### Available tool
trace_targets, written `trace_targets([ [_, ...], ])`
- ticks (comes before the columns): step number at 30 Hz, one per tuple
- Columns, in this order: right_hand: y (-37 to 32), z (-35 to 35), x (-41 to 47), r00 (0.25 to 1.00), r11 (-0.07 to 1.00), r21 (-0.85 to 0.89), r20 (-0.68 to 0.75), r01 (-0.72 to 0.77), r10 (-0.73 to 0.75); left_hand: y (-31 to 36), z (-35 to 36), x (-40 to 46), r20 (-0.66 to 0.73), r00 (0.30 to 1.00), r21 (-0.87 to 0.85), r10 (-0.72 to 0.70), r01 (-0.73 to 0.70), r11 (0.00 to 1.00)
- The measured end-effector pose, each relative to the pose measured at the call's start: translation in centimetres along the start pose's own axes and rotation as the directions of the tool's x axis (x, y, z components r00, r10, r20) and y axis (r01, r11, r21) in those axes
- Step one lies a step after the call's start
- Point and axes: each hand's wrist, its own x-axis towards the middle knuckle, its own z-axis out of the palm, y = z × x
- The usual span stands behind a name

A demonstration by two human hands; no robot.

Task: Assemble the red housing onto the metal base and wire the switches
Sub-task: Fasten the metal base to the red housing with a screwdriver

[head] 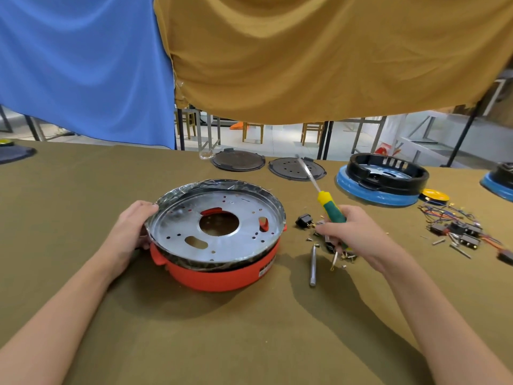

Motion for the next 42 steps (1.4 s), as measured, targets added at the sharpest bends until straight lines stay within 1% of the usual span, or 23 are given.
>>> trace_targets([
  [1,0.1,0.1,0.1,0.995,0.982,-0.184,-0.083,0.036,-0.052,-0.1,0.0,0.2,-0.007,1.0,-0.001,0.005,-0.005,1.0],
  [2,0.0,0.2,0.1,0.99,0.946,-0.32,-0.107,0.054,-0.093,-0.2,0.0,0.3,-0.012,1.0,0.0,0.007,-0.007,1.0],
  [3,0.0,0.3,0.1,0.99,0.916,-0.396,-0.092,0.061,-0.106,-0.3,0.0,0.4,-0.014,1.0,0.0,0.009,-0.009,1.0],
  [6,0.2,0.7,0.2,0.998,0.836,-0.547,-0.017,0.038,-0.057,-0.2,0.2,0.4,-0.028,0.999,-0.017,0.018,-0.018,1.0],
  [7,0.3,0.9,0.3,0.999,0.807,-0.589,-0.015,0.027,-0.044,-0.2,0.3,0.4,-0.034,0.999,-0.026,0.02,-0.02,0.999],
  [9,0.5,1.1,0.5,0.999,0.79,-0.613,-0.037,0.007,-0.038,-0.2,0.5,0.4,-0.043,0.999,-0.033,0.031,-0.033,0.999],
  [12,0.8,1.5,0.8,0.994,0.763,-0.647,-0.089,-0.005,-0.069,0.0,0.8,0.2,-0.058,0.996,-0.028,0.063,-0.064,0.998],
  [14,0.8,1.7,0.8,0.991,0.739,-0.674,-0.097,0.003,-0.093,0.0,0.8,0.2,-0.064,0.994,-0.019,0.091,-0.092,0.996],
  [17,0.8,1.9,0.7,0.99,0.746,-0.665,-0.087,0.027,-0.113,0.1,0.8,0.1,-0.061,0.992,-0.013,0.114,-0.115,0.993],
  [19,0.7,1.9,0.6,0.991,0.772,-0.634,-0.07,0.047,-0.118,0.1,0.8,0.1,-0.055,0.993,-0.002,0.104,-0.104,0.995],
  [21,0.6,2.2,0.6,0.99,0.773,-0.632,-0.067,0.054,-0.123,0.1,0.7,0.2,-0.054,0.994,0.007,0.098,-0.098,0.995],
  [24,0.6,2.7,0.8,0.985,0.744,-0.666,-0.089,0.054,-0.151,-0.1,0.6,0.3,-0.072,0.991,0.015,0.11,-0.109,0.994],
  [27,0.8,2.8,0.7,0.971,0.763,-0.642,-0.129,0.074,-0.203,0.1,0.7,0.4,-0.09,0.988,0.034,0.125,-0.122,0.992],
  [29,0.6,2.6,0.6,0.939,0.818,-0.56,-0.192,0.134,-0.285,0.0,0.7,0.5,-0.094,0.987,0.059,0.134,-0.128,0.99],
  [31,0.0,2.3,0.4,0.901,0.889,-0.404,-0.269,0.216,-0.341,0.0,0.7,0.6,-0.086,0.986,0.072,0.143,-0.137,0.988],
  [33,-0.9,2.5,-0.1,0.885,0.926,-0.223,-0.292,0.305,-0.362,-0.1,0.7,0.7,-0.079,0.985,0.06,0.153,-0.148,0.987],
  [35,-1.9,2.9,-0.5,0.891,0.922,-0.107,-0.236,0.373,-0.388,-0.1,0.8,0.8,-0.068,0.984,0.066,0.163,-0.158,0.985],
  [36,-2.3,3.2,-0.6,0.891,0.913,-0.098,-0.198,0.397,-0.409,-0.1,0.8,0.8,-0.059,0.984,0.071,0.165,-0.161,0.984],
  [39,-3.5,3.6,-0.5,0.878,0.875,-0.18,-0.092,0.449,-0.469,-0.2,0.7,0.9,-0.041,0.985,0.063,0.17,-0.167,0.984],
  [42,-5.0,3.2,0.2,0.854,0.809,-0.313,0.012,0.498,-0.52,-0.4,0.7,1.0,-0.024,0.984,0.089,0.176,-0.173,0.981],
])
